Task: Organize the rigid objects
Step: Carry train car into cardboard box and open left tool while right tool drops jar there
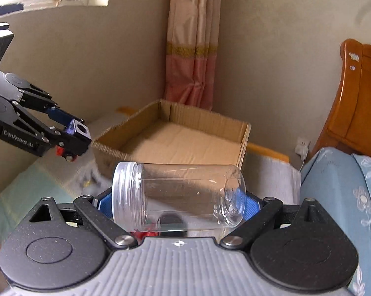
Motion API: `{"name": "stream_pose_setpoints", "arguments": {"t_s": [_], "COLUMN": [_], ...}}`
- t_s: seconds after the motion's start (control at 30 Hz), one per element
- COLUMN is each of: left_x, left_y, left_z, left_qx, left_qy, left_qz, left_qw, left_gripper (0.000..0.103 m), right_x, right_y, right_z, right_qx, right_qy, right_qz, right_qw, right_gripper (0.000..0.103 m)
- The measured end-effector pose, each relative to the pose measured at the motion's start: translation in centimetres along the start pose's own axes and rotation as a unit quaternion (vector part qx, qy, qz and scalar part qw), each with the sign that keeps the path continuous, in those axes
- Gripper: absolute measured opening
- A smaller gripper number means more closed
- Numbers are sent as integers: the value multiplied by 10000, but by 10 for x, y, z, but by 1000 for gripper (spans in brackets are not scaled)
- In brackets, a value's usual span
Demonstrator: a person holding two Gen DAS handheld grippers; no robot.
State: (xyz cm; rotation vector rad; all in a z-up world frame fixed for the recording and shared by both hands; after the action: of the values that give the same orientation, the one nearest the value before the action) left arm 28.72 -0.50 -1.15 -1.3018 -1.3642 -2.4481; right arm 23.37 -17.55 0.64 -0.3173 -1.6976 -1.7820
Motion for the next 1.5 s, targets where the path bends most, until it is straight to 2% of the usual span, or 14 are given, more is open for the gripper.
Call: {"name": "stream_pose_setpoints", "arguments": {"t_s": [0.27, 0.57, 0.67, 0.7, 0.73, 0.8, 1.1, 1.23, 1.5], "left_x": [-48, -107, -121, -124, -127, -131, -105, -75, -9], "left_y": [32, 42, 46, 47, 48, 49, 45, 46, 45], "left_z": [35, 72, 79, 82, 84, 88, 81, 70, 34], "left_qx": [38, 173, 151, 150, 154, 225, 369, 241, 242], "left_qy": [90, 199, 292, 386, 468, 577, 555, 725, 909], "left_qz": [139, 438, 382, 346, 338, 339, 374, 293, -132], "left_qw": [9999, 9987, 9987, 9985, 9982, 9975, 9971, 9966, 9955], "left_gripper": [47, 47, 47, 53, 70, 89, 92, 94, 99], "right_x": [-47, -99, -112, -116, -120, -123, -108, -83, -25], "right_y": [46, 60, 62, 63, 63, 63, 54, 53, 38], "right_z": [-10, -27, -33, -34, -36, -37, -42, -33, -4], "right_qx": [-63, -176, -212, -218, -219, -246, -390, -351, -157], "right_qy": [-70, -189, -218, -226, -248, -299, -294, -219, -65], "right_qz": [74, 315, 366, 375, 393, 374, 460, 343, 101], "right_qw": [9999, 9992, 9989, 9988, 9987, 9985, 9977, 9986, 9998], "right_gripper": [97, 97, 97, 99, 101, 103, 103, 103, 103]}}
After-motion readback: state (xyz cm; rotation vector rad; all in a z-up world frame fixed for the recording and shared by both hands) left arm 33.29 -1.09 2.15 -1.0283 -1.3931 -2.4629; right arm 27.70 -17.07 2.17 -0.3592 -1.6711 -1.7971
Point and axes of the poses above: each gripper's, at about its wrist camera, not at the fingertips, and x roughly against the way its jaws point, z to its left, y to its top, the point moved 9 cm from there along -x, roughly the way its jaws point, and after that the axes turned 15 degrees about -x, right-handed, at the moved point
